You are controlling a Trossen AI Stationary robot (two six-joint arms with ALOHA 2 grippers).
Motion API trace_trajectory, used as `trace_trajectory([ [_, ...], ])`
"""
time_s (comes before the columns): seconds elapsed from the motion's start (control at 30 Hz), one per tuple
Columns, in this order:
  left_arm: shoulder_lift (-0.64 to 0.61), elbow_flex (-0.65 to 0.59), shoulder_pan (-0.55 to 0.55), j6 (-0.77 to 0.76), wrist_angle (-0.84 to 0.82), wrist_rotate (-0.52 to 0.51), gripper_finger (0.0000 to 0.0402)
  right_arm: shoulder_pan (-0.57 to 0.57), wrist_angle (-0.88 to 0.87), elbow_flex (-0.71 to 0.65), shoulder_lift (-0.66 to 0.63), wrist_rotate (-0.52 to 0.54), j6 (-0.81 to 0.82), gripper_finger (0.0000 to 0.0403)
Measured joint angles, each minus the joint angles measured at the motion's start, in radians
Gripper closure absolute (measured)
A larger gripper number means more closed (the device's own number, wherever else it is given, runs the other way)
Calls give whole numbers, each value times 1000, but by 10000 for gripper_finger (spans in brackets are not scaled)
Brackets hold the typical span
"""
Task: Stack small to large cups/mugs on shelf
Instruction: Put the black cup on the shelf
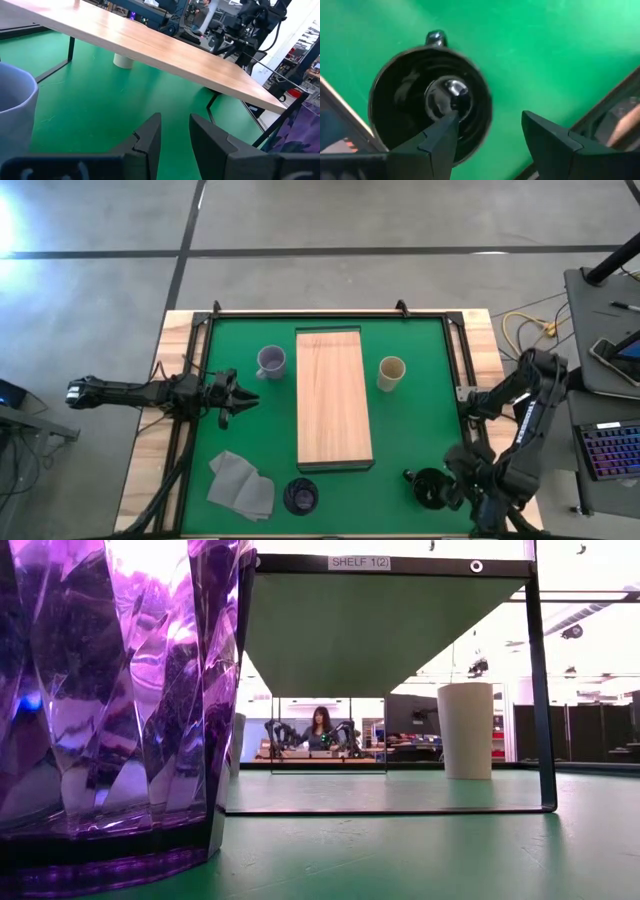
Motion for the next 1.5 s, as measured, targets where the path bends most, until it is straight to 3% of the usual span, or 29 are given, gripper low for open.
trace_trajectory([
  [0.33, 0, 0, 0, 0, 0, 1, 314, -3, 42, -28, 25, 6, -45, 190],
  [0.73, 0, 0, 0, 0, 0, 2, 314, -8, 176, -162, 22, 5, 9, 190],
  [1.0, 0, 0, 0, 0, 0, 2, 314, -36, 197, -184, 21, -74, 36, 194],
  [1.13, 0, 0, 0, 0, 0, 2, 314, -65, 206, -195, 20, -86, 13, 230],
  [1.3, 0, 0, 0, 0, 0, 1, 314, -113, 206, -197, 18, -92, -38, 308],
  [1.5, 0, 0, 0, 0, 0, 1, 314, -164, 206, -198, 14, -90, -187, 382],
])
